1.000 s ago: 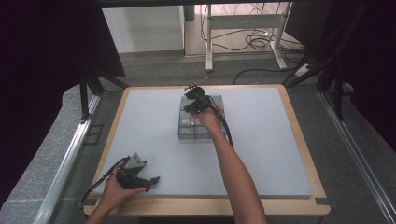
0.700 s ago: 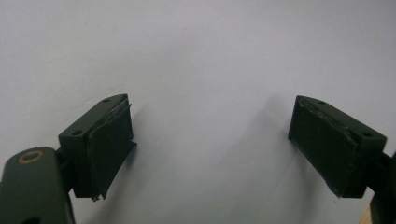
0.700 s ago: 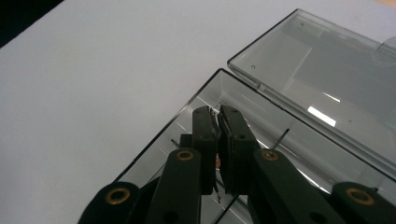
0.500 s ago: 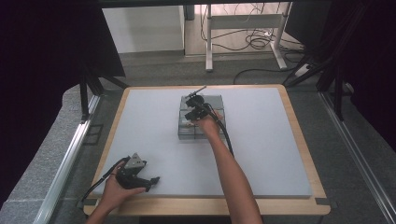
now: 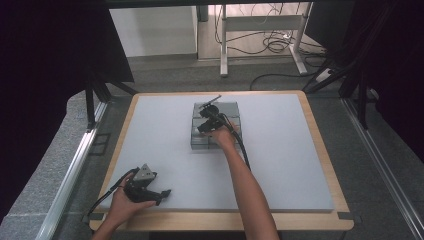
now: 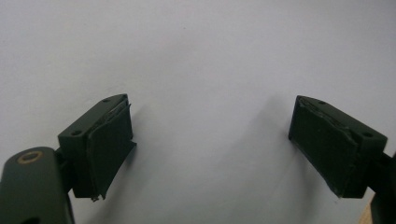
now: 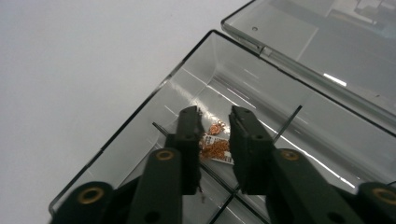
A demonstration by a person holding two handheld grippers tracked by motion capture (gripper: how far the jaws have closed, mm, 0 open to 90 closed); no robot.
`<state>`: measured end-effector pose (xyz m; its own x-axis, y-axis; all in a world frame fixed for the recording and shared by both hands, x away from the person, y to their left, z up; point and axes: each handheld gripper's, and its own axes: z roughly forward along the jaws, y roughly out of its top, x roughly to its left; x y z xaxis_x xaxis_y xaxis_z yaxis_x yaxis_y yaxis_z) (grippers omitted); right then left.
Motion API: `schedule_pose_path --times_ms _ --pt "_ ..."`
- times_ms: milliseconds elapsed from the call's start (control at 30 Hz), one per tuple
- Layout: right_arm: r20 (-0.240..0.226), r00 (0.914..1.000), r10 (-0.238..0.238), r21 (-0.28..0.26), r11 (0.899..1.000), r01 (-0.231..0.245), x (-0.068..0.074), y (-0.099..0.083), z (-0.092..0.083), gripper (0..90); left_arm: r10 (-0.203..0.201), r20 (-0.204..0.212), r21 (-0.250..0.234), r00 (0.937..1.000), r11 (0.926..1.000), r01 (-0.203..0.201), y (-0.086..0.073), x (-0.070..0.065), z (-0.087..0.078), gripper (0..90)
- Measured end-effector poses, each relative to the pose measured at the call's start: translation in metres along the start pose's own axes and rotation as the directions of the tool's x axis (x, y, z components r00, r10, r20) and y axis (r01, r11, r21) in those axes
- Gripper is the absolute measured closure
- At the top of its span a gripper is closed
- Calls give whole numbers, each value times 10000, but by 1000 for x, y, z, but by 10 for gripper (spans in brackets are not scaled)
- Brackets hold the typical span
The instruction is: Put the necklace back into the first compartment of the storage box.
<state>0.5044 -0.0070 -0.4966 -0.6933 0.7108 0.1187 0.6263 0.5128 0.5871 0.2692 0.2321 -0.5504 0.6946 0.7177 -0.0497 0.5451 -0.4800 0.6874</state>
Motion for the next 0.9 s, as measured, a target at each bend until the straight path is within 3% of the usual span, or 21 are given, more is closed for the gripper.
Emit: schedule_pose_path --times_ms 267,500,900 --pt "-170 9994 291 -573 9979 -300 2 -1 -15 584 2 -1 -1 10000 10000 -2 0 0 0 136" --pt "-300 9996 8 -1063 9943 -40 6 -12 -42 479 -4 -12 -5 10000 10000 4 0 0 0 136" --pt "-661 9977 -120 -1973 9803 -13 1 -67 -112 436 -18 -25 7 10000 10000 18 0 0 0 134"
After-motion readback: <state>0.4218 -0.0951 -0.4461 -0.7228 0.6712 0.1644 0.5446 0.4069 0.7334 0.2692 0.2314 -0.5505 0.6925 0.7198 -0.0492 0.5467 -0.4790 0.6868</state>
